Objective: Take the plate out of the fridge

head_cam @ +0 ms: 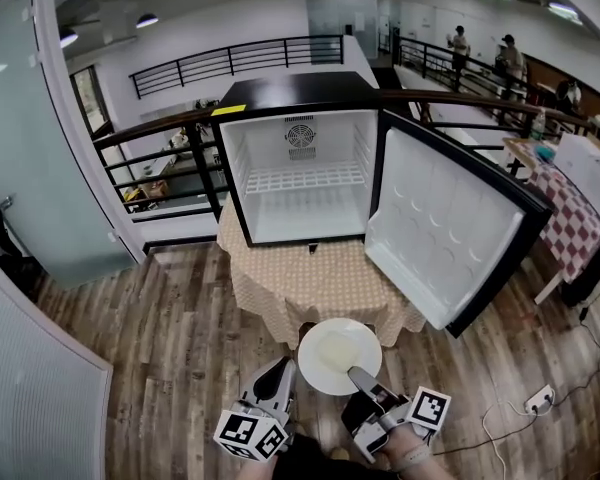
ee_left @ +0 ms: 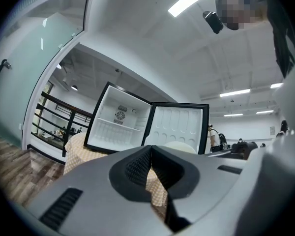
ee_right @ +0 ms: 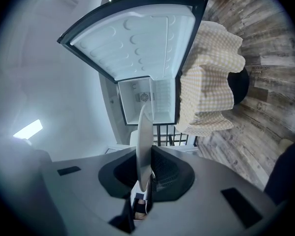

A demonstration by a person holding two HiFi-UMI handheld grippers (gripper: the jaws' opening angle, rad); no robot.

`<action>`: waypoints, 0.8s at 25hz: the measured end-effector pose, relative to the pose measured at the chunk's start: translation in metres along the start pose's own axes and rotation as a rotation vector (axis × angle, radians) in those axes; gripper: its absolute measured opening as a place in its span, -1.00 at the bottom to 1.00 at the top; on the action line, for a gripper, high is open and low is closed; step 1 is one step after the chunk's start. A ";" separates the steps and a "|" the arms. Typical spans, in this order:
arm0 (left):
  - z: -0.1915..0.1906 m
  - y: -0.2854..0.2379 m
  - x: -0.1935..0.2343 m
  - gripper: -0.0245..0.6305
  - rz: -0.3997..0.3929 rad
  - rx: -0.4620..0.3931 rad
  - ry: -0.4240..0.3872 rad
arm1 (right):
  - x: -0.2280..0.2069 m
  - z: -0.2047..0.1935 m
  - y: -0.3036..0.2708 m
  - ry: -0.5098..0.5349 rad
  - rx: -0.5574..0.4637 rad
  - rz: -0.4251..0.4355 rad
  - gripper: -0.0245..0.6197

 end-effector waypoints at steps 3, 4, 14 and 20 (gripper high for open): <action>0.003 0.001 -0.002 -0.90 0.005 -0.009 -0.006 | 0.000 0.000 0.003 0.007 0.007 0.001 -0.75; 0.004 0.001 -0.002 -0.90 0.006 -0.011 -0.010 | 0.001 0.000 0.002 0.007 0.008 0.004 -0.75; 0.006 0.008 0.002 -0.90 0.007 -0.011 -0.023 | -0.001 0.001 0.002 0.017 -0.005 0.010 -0.75; 0.008 0.032 -0.004 -0.90 0.021 -0.014 -0.017 | -0.002 -0.017 0.012 0.002 -0.001 -0.016 -0.75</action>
Point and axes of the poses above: the fingertips, and each gripper's own axes: y backward along the fingers, x to its left, z out of its top, the point moved 10 cm from there along y, backward along the fingers, and after that the axes turned 10 degrees about -z, right-handed, at the moved point
